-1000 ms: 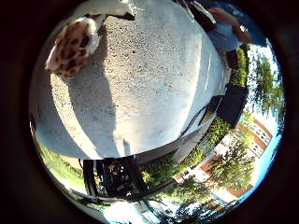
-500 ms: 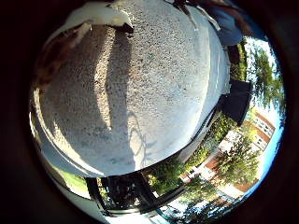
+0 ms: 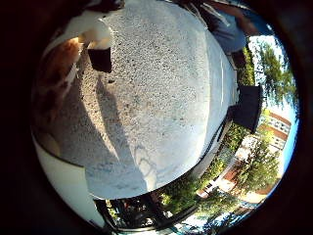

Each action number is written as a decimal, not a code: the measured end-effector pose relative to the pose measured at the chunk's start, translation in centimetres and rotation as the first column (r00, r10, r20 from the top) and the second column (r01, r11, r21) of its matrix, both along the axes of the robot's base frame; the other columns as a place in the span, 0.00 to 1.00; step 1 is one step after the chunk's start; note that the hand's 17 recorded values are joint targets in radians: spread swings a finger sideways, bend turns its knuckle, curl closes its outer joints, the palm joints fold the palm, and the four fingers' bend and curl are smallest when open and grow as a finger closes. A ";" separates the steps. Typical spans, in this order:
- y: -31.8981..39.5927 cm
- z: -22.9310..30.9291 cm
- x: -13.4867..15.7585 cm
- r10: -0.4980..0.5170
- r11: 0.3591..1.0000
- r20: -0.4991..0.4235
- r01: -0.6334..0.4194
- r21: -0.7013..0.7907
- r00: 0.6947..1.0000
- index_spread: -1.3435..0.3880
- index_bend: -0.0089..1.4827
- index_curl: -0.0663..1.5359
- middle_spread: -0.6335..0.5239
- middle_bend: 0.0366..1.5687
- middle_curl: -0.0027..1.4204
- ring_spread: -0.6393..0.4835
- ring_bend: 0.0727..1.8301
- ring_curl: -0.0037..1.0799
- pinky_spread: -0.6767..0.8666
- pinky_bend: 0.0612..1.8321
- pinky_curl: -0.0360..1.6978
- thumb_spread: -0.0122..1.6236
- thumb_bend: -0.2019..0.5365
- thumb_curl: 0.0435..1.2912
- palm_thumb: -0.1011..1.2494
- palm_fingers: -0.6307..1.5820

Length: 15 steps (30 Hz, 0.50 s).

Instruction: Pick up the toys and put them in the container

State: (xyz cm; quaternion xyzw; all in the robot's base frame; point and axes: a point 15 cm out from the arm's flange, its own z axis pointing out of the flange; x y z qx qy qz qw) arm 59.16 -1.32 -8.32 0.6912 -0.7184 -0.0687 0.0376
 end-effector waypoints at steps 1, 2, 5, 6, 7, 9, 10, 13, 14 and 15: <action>-0.1 0.4 0.0 0.002 1.000 -0.001 -0.002 0.004 1.000 0.52 0.22 0.03 0.41 0.68 0.56 0.55 0.76 0.64 0.61 0.77 0.42 0.66 0.28 0.36 0.79 0.73; -0.1 0.8 -0.1 -0.001 1.000 -0.004 0.001 0.011 1.000 0.51 0.25 0.03 0.40 0.69 0.57 0.55 0.76 0.65 0.61 0.78 0.43 0.66 0.28 0.37 0.80 0.74; 0.3 1.4 -0.9 0.004 1.000 -0.040 -0.003 0.027 0.999 0.46 0.31 0.03 0.39 0.71 0.61 0.53 0.76 0.65 0.59 0.78 0.45 0.66 0.27 0.40 0.82 0.75; 0.4 1.6 -1.5 0.009 0.999 -0.063 -0.007 0.034 0.998 0.45 0.33 0.03 0.39 0.71 0.62 0.53 0.76 0.66 0.58 0.78 0.46 0.66 0.26 0.41 0.82 0.75; 0.5 1.8 -2.2 0.012 0.999 -0.092 -0.008 0.045 0.996 0.43 0.34 0.03 0.39 0.72 0.63 0.52 0.76 0.66 0.58 0.78 0.46 0.67 0.26 0.42 0.83 0.75; 1.0 2.7 -3.5 0.018 0.997 -0.146 -0.007 0.075 0.989 0.40 0.37 0.03 0.38 0.72 0.65 0.52 0.77 0.66 0.57 0.78 0.47 0.68 0.26 0.43 0.83 0.75; 1.3 3.5 -4.1 0.024 0.995 -0.170 -0.007 0.099 0.985 0.38 0.38 0.03 0.38 0.73 0.65 0.52 0.77 0.67 0.56 0.78 0.47 0.68 0.26 0.44 0.82 0.74; 2.7 6.3 -5.1 0.046 0.984 -0.214 -0.007 0.179 0.976 0.35 0.40 0.03 0.38 0.73 0.67 0.51 0.77 0.67 0.56 0.79 0.48 0.69 0.26 0.45 0.82 0.74; 3.2 7.2 -5.6 0.054 0.979 -0.231 -0.006 0.204 0.971 0.34 0.41 0.02 0.38 0.73 0.68 0.51 0.78 0.67 0.55 0.79 0.49 0.70 0.26 0.46 0.82 0.73; 3.6 8.3 -6.0 0.063 0.974 -0.247 -0.006 0.227 0.967 0.32 0.41 0.03 0.38 0.73 0.69 0.51 0.78 0.67 0.55 0.79 0.49 0.70 0.26 0.47 0.82 0.73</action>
